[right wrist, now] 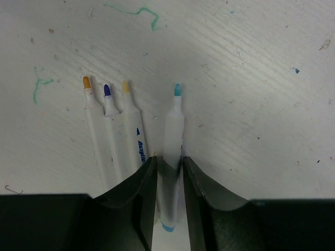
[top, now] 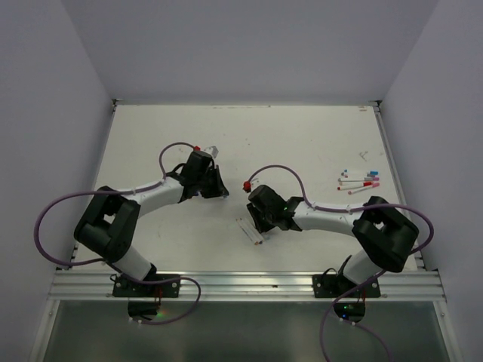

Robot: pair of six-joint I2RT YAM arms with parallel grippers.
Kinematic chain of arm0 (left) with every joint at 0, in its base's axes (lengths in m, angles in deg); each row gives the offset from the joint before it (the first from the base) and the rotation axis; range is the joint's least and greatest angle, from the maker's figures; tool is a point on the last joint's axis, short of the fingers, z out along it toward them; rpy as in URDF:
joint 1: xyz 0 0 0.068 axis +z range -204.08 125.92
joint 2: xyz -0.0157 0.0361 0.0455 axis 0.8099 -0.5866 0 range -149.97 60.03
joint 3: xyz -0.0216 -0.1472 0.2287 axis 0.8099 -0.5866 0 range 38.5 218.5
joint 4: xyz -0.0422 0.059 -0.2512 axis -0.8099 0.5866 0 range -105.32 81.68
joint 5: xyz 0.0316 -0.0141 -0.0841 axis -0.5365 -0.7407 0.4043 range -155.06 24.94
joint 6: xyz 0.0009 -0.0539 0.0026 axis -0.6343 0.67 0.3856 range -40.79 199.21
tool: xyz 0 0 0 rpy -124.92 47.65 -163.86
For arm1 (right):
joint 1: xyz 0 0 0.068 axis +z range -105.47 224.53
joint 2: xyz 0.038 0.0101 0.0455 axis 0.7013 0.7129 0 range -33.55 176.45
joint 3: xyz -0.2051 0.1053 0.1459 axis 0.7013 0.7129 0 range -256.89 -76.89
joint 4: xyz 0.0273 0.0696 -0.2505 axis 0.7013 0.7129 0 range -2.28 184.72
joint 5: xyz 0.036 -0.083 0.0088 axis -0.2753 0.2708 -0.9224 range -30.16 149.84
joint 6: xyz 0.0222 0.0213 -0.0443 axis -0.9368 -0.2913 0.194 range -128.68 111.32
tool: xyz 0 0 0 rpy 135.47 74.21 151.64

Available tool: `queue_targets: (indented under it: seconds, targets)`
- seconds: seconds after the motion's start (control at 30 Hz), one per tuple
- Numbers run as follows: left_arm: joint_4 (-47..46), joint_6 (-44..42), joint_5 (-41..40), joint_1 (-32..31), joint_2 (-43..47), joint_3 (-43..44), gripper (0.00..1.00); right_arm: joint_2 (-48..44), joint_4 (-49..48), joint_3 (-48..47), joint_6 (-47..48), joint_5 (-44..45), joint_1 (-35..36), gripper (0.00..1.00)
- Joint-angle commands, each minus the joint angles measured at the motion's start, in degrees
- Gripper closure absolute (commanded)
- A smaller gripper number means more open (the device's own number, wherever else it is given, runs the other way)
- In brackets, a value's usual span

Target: Open the pen caps

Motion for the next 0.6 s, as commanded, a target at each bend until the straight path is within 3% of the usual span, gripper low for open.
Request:
queue_targets:
  seconds: [0.0, 0.23, 0.43, 0.57]
  targets:
    - [-0.5, -2.2, -2.0, 0.0, -0.4, 2.6, 1.00, -2.5, -1.7, 1.2, -0.9, 0.3, 0.1, 0.68]
    - [2.3, -2.8, -5.5, -0.1, -1.5, 4.4, 1.00, -5.7, -1.0, 0.6, -1.1, 2.1, 0.0, 0.63]
    - [5.1, -4.7, -9.6, 0.0, -4.2, 7.2, 1.00, -11.5, 8.0, -5.1, -2.4, 8.0, -0.1, 0.46]
    - [7.1, -6.7, -12.8, -0.1, -6.4, 9.7, 1.00, -12.7, 15.7, -10.9, -3.2, 9.4, -3.1, 0.45]
